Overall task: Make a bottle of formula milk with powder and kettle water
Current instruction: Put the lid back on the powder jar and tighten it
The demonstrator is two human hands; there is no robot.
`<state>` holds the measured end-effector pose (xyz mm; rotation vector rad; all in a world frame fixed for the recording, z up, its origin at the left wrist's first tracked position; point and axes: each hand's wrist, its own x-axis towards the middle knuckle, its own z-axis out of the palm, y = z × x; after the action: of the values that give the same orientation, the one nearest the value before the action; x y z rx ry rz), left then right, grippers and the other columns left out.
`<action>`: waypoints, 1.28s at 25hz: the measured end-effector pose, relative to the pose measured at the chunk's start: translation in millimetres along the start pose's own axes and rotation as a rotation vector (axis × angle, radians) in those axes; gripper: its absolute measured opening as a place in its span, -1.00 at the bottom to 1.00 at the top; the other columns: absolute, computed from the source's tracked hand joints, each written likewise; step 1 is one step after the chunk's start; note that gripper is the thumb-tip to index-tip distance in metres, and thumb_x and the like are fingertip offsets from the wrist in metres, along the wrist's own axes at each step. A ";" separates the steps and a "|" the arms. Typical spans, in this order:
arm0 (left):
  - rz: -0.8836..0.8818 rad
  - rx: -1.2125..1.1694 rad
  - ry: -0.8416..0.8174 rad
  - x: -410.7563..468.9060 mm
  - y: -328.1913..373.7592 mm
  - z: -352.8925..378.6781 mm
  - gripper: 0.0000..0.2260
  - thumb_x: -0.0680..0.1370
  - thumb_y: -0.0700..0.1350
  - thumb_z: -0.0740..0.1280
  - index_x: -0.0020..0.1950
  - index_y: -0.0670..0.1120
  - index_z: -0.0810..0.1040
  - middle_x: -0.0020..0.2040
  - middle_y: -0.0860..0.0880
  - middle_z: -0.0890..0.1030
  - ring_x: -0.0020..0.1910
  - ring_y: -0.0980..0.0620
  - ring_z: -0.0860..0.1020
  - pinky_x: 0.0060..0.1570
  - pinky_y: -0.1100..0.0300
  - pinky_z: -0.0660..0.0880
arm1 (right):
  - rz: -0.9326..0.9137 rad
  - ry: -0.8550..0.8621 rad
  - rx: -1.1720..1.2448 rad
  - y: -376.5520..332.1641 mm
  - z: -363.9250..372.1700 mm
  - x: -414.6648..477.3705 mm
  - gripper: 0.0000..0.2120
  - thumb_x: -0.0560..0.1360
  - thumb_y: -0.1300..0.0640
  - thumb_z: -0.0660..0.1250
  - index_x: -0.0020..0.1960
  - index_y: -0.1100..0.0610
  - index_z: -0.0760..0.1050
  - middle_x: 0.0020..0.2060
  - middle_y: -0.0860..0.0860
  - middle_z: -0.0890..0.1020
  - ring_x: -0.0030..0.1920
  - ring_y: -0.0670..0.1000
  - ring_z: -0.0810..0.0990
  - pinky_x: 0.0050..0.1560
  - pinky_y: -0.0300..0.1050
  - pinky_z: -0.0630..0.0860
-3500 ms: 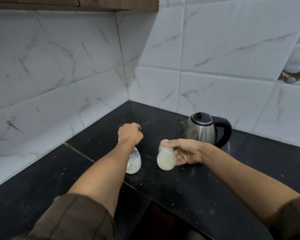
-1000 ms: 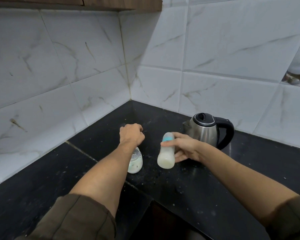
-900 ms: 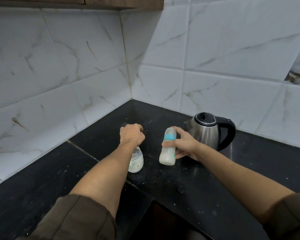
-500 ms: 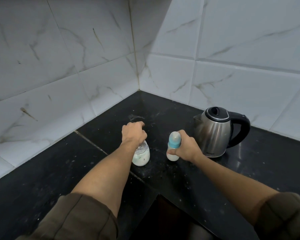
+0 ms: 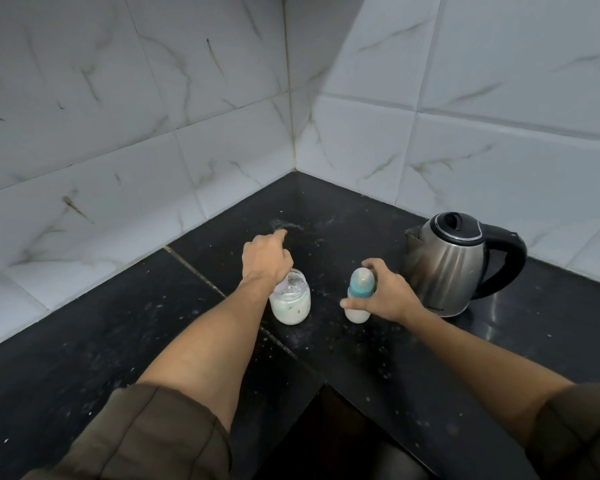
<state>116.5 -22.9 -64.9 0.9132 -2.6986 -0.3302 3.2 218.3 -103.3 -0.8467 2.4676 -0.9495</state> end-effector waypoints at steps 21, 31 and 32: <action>-0.186 -0.052 -0.097 37.4 -106.7 0.4 -0.58 0.61 -0.15 0.24 0.48 0.03 0.52 0.30 -0.04 0.66 0.28 -0.13 0.59 0.27 -0.04 0.55 | -0.117 -0.352 -0.609 -173.1 91.2 153.4 -0.33 0.45 -0.05 0.55 0.49 0.10 0.43 0.36 0.15 0.56 0.30 0.21 0.57 0.25 0.09 0.57; -0.229 -0.036 -0.183 54.2 -122.5 31.3 -0.59 0.63 -0.14 0.26 0.48 0.04 0.53 0.33 -0.07 0.64 0.31 -0.13 0.57 0.30 -0.04 0.54 | -0.069 -0.535 -0.917 -166.8 141.9 177.7 -0.19 0.27 -0.33 0.61 0.33 0.13 0.52 0.02 0.06 0.61 0.00 0.14 0.60 -0.04 0.04 0.55; -0.232 -0.036 -0.185 54.7 -122.5 31.7 -0.59 0.63 -0.14 0.26 0.49 0.04 0.53 0.34 -0.07 0.64 0.31 -0.12 0.57 0.30 -0.05 0.54 | -0.079 -0.534 -0.934 -166.5 145.1 178.0 -0.20 0.28 -0.33 0.61 0.32 0.12 0.52 0.00 0.06 0.61 -0.01 0.14 0.60 -0.05 0.03 0.54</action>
<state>132.5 -147.7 -121.3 1.2445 -2.7426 -0.5340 11.3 -65.1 -110.6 -1.2547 2.3140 0.4664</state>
